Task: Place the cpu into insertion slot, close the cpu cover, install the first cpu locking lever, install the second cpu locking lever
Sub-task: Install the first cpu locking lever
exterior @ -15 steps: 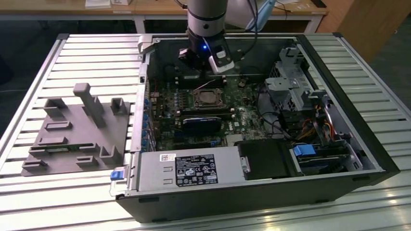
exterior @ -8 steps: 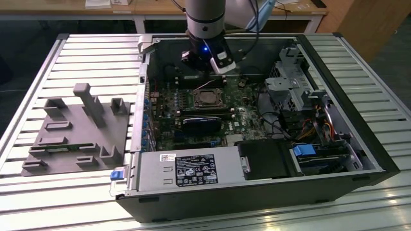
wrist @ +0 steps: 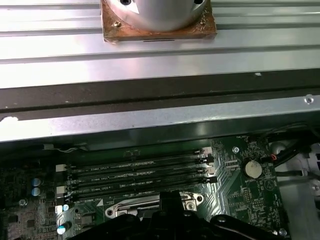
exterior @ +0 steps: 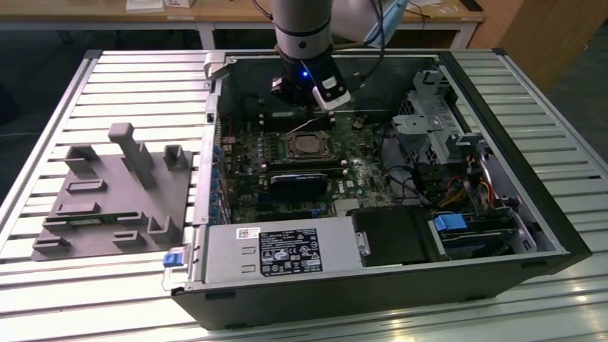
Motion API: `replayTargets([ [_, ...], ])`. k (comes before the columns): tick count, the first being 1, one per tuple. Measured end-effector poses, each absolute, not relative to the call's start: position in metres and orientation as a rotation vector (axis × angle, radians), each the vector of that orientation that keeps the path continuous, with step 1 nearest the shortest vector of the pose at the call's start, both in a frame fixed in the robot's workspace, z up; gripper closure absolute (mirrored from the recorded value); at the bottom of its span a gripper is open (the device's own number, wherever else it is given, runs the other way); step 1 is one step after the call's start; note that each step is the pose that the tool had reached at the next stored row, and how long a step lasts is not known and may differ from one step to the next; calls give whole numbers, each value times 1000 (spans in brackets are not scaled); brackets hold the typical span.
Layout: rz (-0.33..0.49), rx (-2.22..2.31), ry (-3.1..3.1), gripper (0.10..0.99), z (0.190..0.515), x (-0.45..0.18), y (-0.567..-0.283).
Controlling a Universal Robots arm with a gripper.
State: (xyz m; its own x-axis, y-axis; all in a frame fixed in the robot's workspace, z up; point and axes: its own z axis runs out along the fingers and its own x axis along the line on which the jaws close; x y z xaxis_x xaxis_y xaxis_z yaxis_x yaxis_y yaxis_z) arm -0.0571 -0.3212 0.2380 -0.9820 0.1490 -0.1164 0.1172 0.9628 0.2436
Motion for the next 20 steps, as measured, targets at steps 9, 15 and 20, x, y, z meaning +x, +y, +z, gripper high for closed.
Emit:
replayTargets([
  [9, 354, 196, 2951, 984, 231, -59, -321],
  [15, 337, 190, 2933, 984, 225, -63, -321],
  [20, 324, 181, 2899, 984, 222, -68, -321],
])
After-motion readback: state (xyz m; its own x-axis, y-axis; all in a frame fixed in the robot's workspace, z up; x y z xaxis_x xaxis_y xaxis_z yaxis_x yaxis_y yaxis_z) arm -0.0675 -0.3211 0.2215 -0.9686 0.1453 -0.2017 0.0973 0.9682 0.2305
